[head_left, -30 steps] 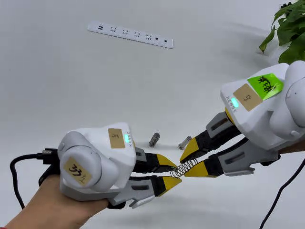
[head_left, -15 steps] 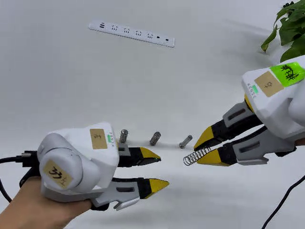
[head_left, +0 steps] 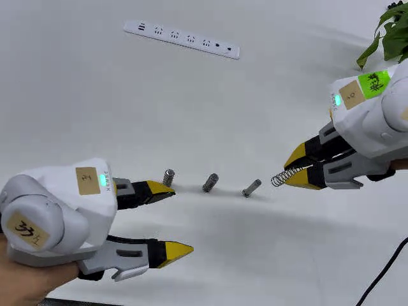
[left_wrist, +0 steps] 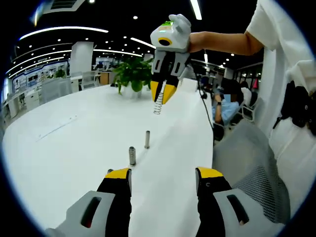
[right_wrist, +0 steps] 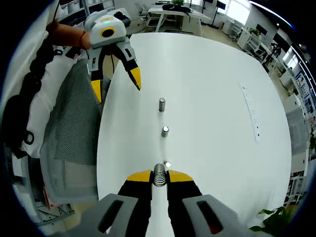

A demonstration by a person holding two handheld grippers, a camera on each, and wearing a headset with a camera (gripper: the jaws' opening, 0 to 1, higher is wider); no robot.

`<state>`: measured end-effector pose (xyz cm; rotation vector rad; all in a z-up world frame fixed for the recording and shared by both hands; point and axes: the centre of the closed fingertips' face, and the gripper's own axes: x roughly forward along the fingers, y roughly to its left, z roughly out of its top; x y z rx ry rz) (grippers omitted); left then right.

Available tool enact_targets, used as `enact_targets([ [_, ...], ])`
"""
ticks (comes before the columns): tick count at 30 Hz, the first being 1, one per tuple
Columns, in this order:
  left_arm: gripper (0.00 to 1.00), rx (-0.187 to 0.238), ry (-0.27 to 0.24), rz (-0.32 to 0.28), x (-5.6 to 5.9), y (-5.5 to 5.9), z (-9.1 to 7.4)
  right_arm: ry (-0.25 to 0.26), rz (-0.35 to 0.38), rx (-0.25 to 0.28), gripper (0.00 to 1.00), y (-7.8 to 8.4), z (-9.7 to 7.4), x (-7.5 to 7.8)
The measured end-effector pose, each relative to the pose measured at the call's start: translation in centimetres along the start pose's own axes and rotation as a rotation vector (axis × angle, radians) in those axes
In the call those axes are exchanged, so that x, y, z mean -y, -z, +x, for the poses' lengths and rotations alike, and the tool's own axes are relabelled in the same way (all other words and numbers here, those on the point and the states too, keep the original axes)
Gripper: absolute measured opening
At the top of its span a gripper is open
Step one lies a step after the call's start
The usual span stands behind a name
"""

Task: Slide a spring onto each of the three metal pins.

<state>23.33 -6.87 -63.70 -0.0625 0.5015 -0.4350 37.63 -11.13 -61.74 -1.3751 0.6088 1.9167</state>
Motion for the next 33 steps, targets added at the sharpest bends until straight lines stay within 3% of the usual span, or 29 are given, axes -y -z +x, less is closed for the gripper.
enact_targets([
  [7,0.65,0.02,-0.035,-0.015,-1.3,0.3,-1.1,-0.004,0.004,-0.034,0.12,0.7,1.9,1.2],
  [14,0.75,0.051,-0.054,-0.028,-1.9,0.1,-1.6,-0.016,0.016,-0.046,0.12,1.2,3.3,1.4],
  [33,0.78,0.061,-0.057,-0.056,-2.1,0.7,-1.4,-0.041,0.022,-0.067,0.12,1.6,5.1,1.5],
])
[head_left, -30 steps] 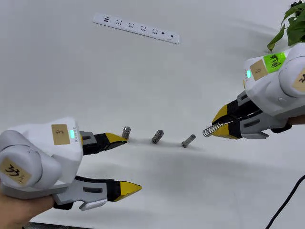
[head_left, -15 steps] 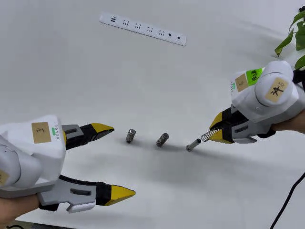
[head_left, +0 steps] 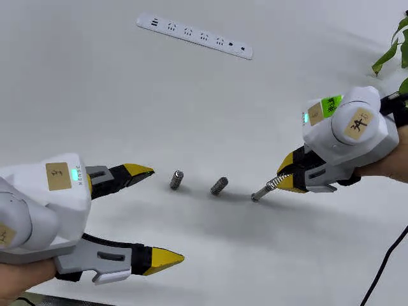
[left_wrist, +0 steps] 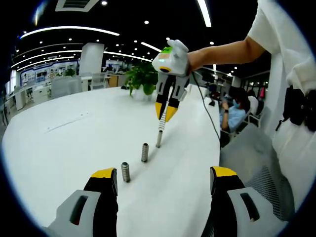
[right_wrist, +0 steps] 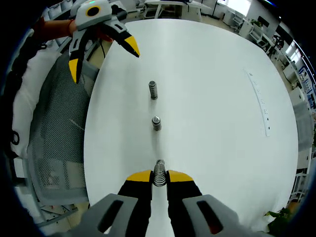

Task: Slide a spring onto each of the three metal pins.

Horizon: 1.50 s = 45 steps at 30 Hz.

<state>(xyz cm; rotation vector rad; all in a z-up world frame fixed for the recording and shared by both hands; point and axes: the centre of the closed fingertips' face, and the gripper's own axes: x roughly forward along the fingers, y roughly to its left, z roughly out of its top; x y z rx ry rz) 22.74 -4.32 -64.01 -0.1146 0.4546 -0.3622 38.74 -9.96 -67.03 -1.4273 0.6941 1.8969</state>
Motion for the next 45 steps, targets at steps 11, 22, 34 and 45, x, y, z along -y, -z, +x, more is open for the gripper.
enact_targets([
  [11,0.78,0.006,0.006,-0.004,0.3,-0.2,0.3,-0.005,0.004,-0.004,0.12,0.3,0.6,0.2],
  [22,0.78,0.008,0.008,-0.013,0.4,-0.2,0.4,-0.012,0.006,0.0,0.12,0.3,1.3,0.0],
  [34,0.78,0.005,0.008,-0.015,0.3,0.0,0.4,-0.005,-0.018,-0.009,0.12,0.4,2.6,-0.1],
  [45,0.78,0.004,0.003,-0.023,0.2,0.2,0.3,0.004,-0.028,-0.008,0.12,0.4,4.0,-0.4],
])
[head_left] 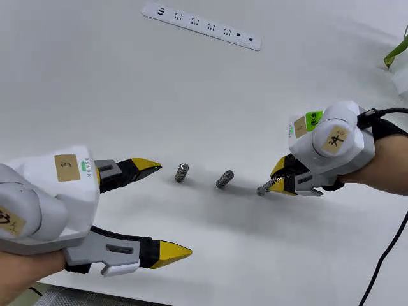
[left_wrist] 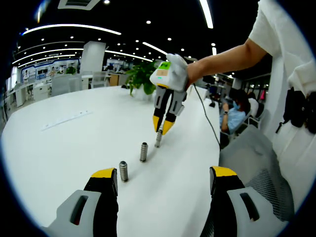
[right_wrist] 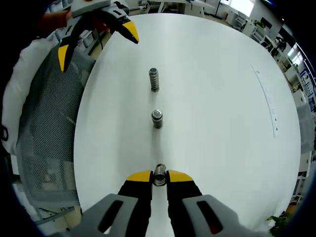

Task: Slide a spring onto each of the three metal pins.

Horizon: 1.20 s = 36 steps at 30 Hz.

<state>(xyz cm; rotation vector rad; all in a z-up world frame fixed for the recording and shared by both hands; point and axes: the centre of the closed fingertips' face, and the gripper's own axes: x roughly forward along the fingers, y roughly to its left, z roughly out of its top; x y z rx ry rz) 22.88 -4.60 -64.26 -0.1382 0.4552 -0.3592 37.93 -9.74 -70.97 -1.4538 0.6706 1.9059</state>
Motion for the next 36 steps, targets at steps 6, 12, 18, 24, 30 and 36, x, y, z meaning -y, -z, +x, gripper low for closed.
enact_targets([
  [6,0.77,-0.003,0.002,-0.006,0.0,0.1,0.1,0.006,-0.001,0.004,0.12,0.3,0.9,0.1],
  [12,0.77,-0.003,0.001,-0.007,0.0,0.0,0.1,0.007,0.001,0.006,0.12,0.7,1.7,0.2],
  [18,0.77,-0.006,0.003,-0.007,0.1,-0.1,0.2,0.01,0.003,0.004,0.12,0.8,2.0,0.4],
  [24,0.77,-0.009,0.002,-0.002,-0.1,0.0,0.2,0.01,0.009,0.006,0.12,1.0,2.3,0.4],
  [30,0.77,-0.013,0.003,-0.002,-0.1,0.1,0.2,0.017,0.002,0.01,0.15,1.0,2.4,0.6],
  [36,0.77,-0.016,0.004,0.006,0.1,0.0,0.2,0.023,0.012,0.018,0.18,1.1,2.2,0.5],
])
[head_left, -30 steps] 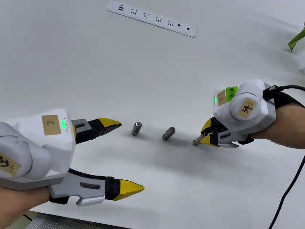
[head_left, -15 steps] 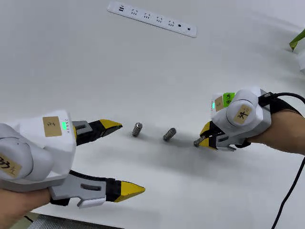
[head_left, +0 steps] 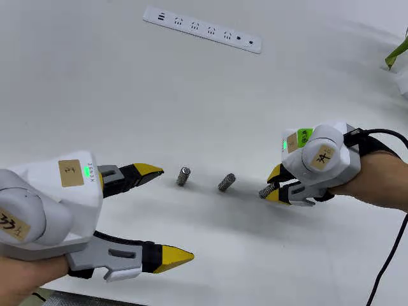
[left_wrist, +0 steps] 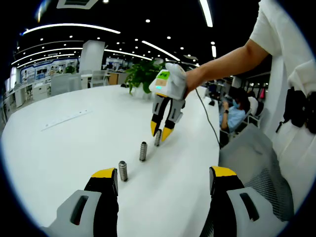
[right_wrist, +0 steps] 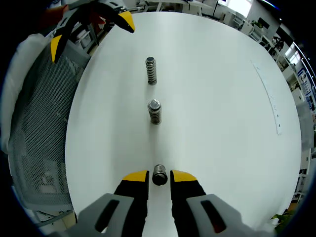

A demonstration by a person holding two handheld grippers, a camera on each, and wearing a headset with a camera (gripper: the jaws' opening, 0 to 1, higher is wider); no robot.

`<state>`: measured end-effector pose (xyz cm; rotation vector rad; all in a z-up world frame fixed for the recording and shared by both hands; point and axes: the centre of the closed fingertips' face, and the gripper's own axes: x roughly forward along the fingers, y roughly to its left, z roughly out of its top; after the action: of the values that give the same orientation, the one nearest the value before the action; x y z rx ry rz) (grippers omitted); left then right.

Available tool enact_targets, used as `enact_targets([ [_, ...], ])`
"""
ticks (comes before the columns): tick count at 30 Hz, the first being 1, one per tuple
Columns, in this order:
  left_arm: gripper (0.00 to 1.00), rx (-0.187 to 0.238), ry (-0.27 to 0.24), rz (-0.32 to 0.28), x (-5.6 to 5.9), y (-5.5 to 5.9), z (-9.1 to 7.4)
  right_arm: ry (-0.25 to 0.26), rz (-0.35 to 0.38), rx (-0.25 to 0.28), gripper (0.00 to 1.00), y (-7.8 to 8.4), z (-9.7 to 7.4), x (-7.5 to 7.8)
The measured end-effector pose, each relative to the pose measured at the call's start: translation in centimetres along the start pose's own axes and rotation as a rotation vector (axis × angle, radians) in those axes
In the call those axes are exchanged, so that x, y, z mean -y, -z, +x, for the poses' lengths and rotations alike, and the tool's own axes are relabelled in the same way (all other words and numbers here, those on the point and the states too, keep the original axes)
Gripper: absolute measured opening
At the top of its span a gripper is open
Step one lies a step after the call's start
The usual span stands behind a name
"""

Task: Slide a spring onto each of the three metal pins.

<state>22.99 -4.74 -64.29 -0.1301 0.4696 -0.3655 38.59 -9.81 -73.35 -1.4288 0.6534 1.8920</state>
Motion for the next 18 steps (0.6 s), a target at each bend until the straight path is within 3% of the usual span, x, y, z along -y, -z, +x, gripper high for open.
enact_targets([
  [8,0.78,-0.005,0.001,0.016,0.1,-0.2,-0.2,0.029,0.052,0.06,0.25,-0.2,-1.6,0.0],
  [14,0.81,-0.025,0.003,0.048,0.1,0.1,-0.6,0.059,0.153,0.149,0.33,-0.3,-3.4,-0.4],
  [18,0.85,-0.038,-0.001,0.065,-0.3,0.4,-1.2,0.102,0.256,0.258,0.41,-0.3,-4.6,-0.9],
])
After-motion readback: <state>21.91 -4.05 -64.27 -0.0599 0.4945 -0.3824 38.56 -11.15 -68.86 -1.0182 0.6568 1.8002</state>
